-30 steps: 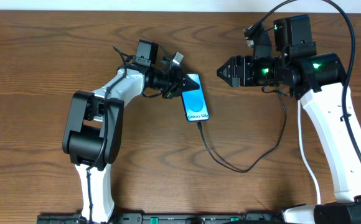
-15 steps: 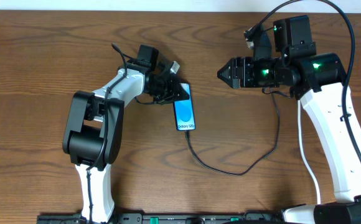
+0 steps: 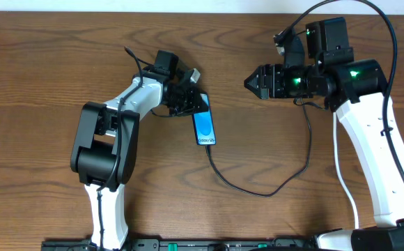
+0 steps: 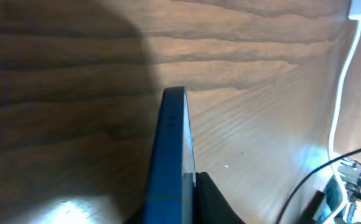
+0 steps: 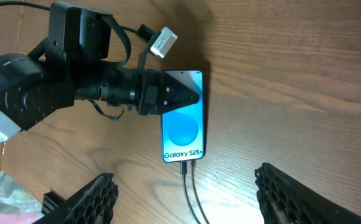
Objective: Plug charger to phone and switch on socket
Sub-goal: 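Lower the phone flat onto the table with the left gripper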
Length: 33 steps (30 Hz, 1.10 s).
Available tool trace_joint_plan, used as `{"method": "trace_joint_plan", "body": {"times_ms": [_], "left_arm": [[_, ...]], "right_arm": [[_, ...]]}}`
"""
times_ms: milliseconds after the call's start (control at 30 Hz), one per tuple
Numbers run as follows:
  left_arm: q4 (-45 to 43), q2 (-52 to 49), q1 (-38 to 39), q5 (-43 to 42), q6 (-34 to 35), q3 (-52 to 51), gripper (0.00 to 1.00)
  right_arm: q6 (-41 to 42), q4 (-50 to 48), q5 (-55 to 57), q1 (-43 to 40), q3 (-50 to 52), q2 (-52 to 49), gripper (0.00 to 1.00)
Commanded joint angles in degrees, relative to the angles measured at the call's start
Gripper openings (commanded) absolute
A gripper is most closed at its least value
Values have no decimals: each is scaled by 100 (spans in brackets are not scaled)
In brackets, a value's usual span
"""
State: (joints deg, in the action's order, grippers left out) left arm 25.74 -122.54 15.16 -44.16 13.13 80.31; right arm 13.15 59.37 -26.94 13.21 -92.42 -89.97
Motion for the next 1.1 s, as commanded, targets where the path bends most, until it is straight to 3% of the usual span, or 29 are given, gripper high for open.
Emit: {"method": "trace_joint_plan", "body": {"times_ms": [0, 233, 433, 667, 900, 1067], "left_arm": [[-7, 57, 4, 247, -195, 129, 14], [22, 57, 4, 450, -192, 129, 17], [87, 57, 4, 632, -192, 129, 28], [107, 57, 4, 682, -192, 129, 29], [247, 57, 4, 1158, -192, 129, 30], [319, 57, 4, 1552, -195, 129, 38]], "right_arm": [[-57, 33, 92, 39, -57, 17, 71], [-59, 46, 94, 39, -57, 17, 71], [-61, 63, 96, 39, -57, 17, 71], [-61, 90, 133, 39, -57, 17, 71], [-92, 114, 133, 39, -57, 17, 72], [-125, 131, 136, 39, -57, 17, 72]]}}
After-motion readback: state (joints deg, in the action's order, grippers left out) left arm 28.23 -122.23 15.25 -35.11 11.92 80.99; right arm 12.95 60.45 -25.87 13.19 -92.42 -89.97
